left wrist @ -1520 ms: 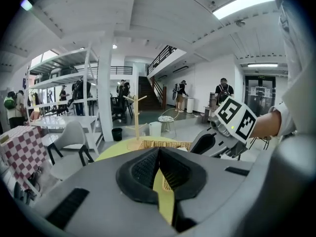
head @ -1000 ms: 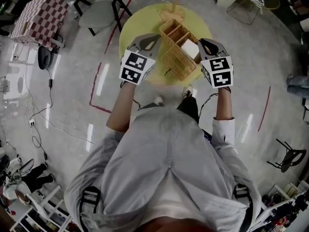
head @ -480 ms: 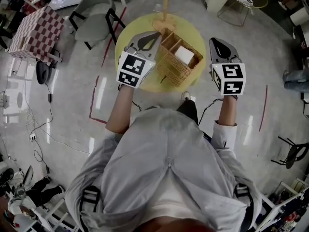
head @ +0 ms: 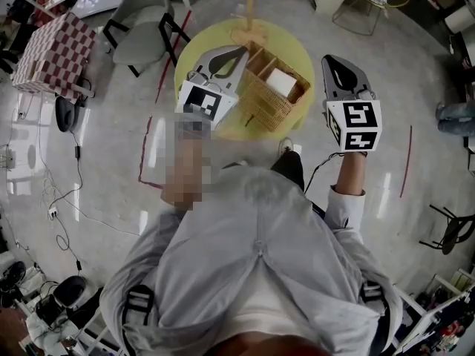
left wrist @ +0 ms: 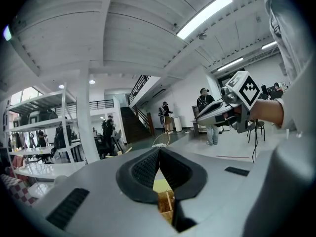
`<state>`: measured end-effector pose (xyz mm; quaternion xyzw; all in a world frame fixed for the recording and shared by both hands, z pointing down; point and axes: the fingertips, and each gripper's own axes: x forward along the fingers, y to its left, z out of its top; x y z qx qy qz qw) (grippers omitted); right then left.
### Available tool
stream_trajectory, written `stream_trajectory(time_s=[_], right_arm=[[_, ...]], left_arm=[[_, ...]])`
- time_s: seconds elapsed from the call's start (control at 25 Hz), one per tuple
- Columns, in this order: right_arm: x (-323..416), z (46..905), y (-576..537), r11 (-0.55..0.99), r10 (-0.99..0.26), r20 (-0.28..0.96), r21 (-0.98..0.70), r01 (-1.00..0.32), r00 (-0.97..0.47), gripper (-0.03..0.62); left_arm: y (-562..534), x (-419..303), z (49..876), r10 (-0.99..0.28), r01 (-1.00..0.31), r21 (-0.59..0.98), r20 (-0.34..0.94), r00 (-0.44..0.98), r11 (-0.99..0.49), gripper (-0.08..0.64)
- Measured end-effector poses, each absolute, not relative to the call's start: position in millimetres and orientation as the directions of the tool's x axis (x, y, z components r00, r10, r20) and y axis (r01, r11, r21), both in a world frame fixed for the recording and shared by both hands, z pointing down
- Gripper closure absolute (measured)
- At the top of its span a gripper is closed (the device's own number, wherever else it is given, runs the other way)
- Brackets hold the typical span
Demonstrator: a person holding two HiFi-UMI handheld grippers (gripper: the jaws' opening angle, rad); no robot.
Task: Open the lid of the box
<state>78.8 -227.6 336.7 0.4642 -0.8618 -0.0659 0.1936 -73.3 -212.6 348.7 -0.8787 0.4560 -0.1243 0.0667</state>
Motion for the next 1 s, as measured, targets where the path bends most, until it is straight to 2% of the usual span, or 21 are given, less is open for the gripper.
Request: stream_trajectory(time_s=[1.0], right_arm=[[70.9,353.0,-221.0,0.602,-0.793,0.314,0.275,-0.750,-0.522,0.571]], left_arm=[[-209.4,-64.2,353.6,-0.804,-0.771,-0.229,0.173,0.569,-0.595,0.531]])
